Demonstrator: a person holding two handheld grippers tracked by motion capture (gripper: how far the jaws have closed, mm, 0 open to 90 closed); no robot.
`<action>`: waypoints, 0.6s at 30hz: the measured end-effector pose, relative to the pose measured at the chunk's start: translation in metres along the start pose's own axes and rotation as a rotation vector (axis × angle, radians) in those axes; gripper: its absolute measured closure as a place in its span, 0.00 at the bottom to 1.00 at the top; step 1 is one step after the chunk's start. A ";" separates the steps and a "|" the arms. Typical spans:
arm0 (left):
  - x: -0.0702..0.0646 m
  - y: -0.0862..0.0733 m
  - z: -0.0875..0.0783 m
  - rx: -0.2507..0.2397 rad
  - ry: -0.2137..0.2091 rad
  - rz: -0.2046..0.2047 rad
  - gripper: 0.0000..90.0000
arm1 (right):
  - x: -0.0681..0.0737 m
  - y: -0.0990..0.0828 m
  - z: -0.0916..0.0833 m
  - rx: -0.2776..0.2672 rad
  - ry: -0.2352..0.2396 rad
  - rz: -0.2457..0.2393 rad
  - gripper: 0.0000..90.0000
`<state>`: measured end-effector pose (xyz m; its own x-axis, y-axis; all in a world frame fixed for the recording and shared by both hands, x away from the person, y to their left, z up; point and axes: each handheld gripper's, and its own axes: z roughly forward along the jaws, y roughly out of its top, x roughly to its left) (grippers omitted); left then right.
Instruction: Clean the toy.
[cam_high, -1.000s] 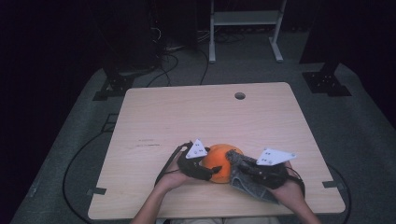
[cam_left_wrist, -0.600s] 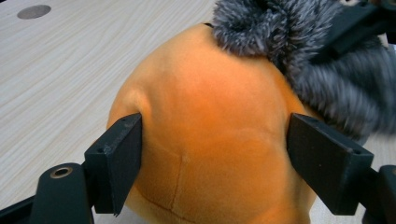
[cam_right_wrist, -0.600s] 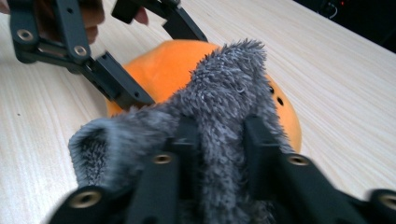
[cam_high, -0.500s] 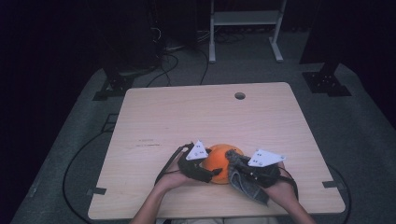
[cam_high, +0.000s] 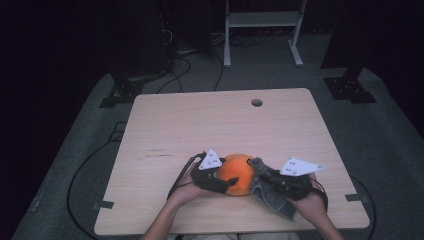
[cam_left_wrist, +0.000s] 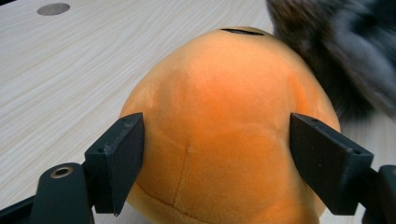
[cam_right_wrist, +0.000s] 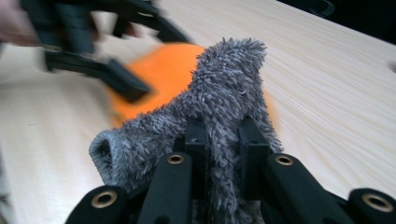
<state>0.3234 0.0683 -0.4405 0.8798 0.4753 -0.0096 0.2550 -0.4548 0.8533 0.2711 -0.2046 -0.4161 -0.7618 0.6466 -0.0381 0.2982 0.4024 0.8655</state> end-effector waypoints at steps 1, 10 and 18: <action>0.000 0.000 -0.001 0.009 -0.001 0.011 0.22 | 0.008 0.003 0.005 0.009 0.015 -0.025 0.86; 0.001 -0.003 -0.004 0.012 -0.013 0.015 0.23 | -0.021 -0.015 0.009 0.097 -0.078 0.038 0.86; -0.003 -0.002 -0.002 0.019 -0.010 0.032 0.23 | -0.011 0.002 -0.001 -0.018 0.035 0.060 0.86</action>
<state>0.3200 0.0692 -0.4410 0.8914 0.4531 0.0125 0.2342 -0.4839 0.8432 0.2795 -0.2111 -0.4131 -0.7628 0.6458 0.0311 0.3339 0.3522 0.8744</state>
